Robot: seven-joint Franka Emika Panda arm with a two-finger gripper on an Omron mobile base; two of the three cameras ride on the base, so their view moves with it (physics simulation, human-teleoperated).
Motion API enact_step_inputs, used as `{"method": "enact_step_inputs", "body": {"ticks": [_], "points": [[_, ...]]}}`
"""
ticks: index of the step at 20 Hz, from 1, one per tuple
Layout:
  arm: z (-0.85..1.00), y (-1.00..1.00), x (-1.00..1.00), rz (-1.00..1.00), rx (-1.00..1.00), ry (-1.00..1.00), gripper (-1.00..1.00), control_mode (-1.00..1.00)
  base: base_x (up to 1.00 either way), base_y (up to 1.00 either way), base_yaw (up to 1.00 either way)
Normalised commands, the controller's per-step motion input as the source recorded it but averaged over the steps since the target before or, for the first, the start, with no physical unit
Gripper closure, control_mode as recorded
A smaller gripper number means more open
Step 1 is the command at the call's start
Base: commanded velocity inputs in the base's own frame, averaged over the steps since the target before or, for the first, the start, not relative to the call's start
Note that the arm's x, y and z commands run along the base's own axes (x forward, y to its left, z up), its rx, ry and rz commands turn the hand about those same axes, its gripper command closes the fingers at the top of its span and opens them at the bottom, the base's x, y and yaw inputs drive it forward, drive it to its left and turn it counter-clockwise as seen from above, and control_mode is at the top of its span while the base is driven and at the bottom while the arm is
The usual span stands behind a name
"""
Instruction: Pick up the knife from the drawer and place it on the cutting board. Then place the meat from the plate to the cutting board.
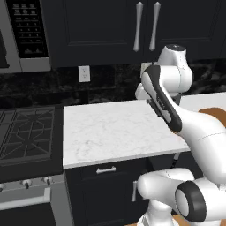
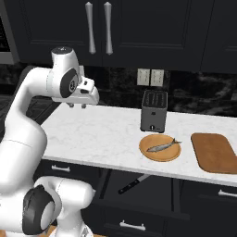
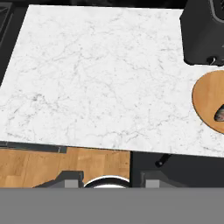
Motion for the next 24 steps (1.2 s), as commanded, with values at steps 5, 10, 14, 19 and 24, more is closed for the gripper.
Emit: {"method": "enact_step_inputs", "body": {"ticks": [5, 10, 14, 19, 24], "points": [[-0.01, -0.18, -0.42, 0.00, 0.01, 0.00, -1.00, -1.00, 0.00, 0.00, 0.00], [-0.12, -0.32, -0.94, 0.00, 0.02, 0.03, -1.00, -1.00, 0.00, 0.00, 0.00], [-0.17, -0.23, -0.93, 0.00, 0.00, 0.04, -1.00, -1.00, 0.00, 0.00, 0.00], [-0.02, -0.11, -0.20, 0.00, 0.00, 0.00, -1.00, -1.00, 0.00, 0.00, 0.00], [0.00, 0.00, 0.00, 0.00, 0.00, 0.00, -1.00, 1.00, -0.05, 0.00, 0.00]]}}
